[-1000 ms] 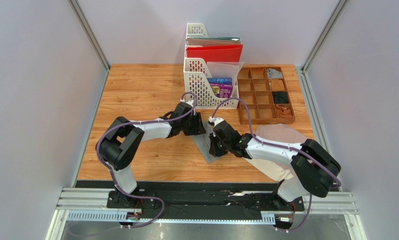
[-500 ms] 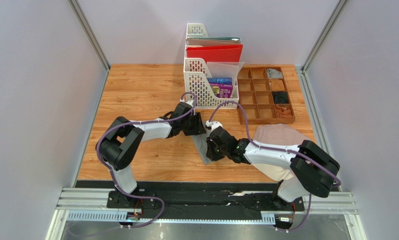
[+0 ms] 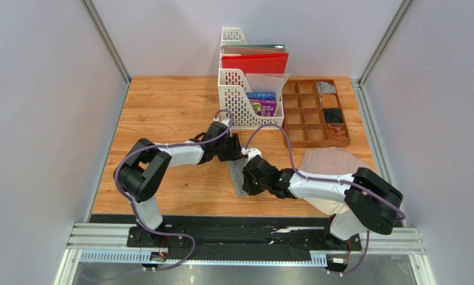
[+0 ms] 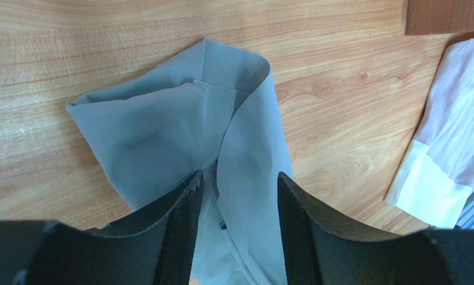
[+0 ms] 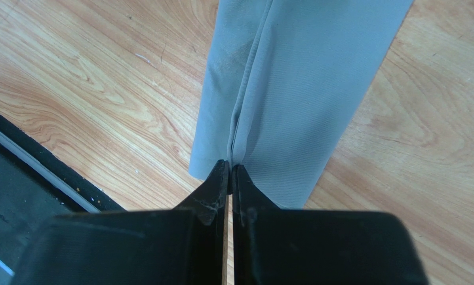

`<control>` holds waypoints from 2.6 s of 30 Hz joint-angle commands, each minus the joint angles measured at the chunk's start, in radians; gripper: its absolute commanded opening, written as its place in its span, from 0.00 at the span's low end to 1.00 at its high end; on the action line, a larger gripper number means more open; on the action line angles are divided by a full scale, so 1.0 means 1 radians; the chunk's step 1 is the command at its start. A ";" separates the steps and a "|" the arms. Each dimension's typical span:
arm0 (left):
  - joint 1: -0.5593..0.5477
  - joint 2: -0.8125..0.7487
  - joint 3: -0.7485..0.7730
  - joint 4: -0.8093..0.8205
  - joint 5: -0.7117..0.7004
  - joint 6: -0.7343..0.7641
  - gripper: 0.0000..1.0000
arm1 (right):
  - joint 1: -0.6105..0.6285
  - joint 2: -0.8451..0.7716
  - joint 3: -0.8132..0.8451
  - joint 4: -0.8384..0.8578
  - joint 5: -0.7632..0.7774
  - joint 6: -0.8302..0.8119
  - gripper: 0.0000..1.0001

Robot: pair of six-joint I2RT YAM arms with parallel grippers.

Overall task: Roll the underwear
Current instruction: Fold the underwear at the center of the board.

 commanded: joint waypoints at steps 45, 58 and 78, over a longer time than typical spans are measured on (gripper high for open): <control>-0.081 -0.104 -0.002 -0.184 -0.104 -0.051 0.45 | 0.067 0.021 0.044 0.018 0.130 0.068 0.00; -0.116 -0.046 0.022 -0.192 -0.146 -0.057 0.41 | 0.067 0.023 0.036 0.025 0.127 0.071 0.00; -0.168 -0.054 0.065 -0.243 -0.230 -0.047 0.24 | 0.067 0.030 0.041 0.019 0.115 0.066 0.00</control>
